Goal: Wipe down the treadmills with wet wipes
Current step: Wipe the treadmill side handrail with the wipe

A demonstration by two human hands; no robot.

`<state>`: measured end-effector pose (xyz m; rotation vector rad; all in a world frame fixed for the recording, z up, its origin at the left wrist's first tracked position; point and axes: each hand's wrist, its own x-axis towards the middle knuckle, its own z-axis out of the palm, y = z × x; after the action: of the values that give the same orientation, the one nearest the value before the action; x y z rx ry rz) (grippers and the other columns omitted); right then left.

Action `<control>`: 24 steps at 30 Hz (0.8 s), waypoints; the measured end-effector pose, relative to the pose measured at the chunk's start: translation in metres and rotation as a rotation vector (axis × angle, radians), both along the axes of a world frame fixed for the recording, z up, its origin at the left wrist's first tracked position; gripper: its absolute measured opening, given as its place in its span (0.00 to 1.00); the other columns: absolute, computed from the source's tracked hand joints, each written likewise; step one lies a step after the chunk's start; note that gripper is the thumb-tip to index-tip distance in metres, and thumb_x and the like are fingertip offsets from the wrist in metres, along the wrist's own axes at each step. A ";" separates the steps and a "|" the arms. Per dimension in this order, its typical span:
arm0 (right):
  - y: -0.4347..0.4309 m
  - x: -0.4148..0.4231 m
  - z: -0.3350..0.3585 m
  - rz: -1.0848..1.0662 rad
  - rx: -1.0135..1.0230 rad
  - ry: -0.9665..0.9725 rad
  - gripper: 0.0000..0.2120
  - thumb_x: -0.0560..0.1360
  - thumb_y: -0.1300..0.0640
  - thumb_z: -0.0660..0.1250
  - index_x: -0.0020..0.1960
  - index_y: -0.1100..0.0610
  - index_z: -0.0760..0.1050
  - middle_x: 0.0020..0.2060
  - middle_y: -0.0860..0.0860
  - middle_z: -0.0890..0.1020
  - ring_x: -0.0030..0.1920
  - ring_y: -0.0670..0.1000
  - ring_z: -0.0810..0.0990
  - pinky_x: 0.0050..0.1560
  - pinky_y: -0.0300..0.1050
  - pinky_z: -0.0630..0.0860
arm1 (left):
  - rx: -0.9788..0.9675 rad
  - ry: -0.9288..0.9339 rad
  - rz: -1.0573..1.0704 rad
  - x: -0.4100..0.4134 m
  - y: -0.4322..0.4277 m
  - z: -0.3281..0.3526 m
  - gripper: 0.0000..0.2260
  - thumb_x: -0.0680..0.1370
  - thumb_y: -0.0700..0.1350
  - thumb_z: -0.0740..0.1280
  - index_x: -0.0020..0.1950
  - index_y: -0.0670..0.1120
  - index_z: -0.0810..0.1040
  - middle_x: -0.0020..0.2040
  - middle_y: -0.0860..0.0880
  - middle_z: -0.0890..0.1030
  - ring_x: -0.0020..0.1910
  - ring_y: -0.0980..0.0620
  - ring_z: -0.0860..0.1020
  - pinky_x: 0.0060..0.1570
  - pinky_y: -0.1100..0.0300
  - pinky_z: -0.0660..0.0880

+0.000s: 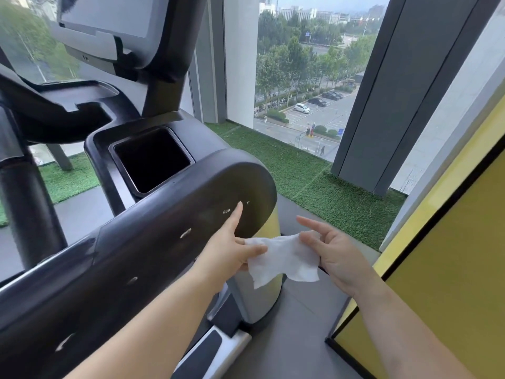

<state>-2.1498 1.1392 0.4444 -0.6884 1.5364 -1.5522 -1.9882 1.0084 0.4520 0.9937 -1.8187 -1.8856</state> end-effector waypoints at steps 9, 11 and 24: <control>0.003 -0.009 0.013 0.139 0.272 0.813 0.06 0.69 0.59 0.76 0.45 0.53 0.83 0.37 0.46 0.74 0.33 0.36 0.71 0.38 0.29 0.68 | -0.803 -0.540 -0.290 -0.010 0.007 0.021 0.23 0.68 0.55 0.75 0.61 0.52 0.79 0.52 0.52 0.76 0.54 0.54 0.75 0.51 0.62 0.71; 0.003 -0.011 0.014 0.146 0.270 0.894 0.04 0.71 0.55 0.74 0.39 0.52 0.80 0.42 0.46 0.73 0.37 0.37 0.71 0.40 0.28 0.67 | -0.947 -0.641 -0.272 -0.013 0.011 0.020 0.17 0.71 0.56 0.71 0.56 0.49 0.82 0.50 0.50 0.72 0.50 0.51 0.74 0.47 0.59 0.72; -0.020 0.052 -0.025 -0.263 -0.179 0.857 0.05 0.72 0.46 0.66 0.45 0.47 0.75 0.42 0.43 0.77 0.43 0.43 0.76 0.42 0.29 0.69 | 0.061 -0.130 0.096 -0.027 0.023 0.024 0.10 0.77 0.44 0.61 0.47 0.39 0.79 0.39 0.42 0.81 0.35 0.47 0.80 0.38 0.54 0.82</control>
<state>-2.0973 1.1189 0.4191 -1.4281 2.1788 -1.6978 -2.0149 1.0312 0.4761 1.2292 -1.7583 -1.8675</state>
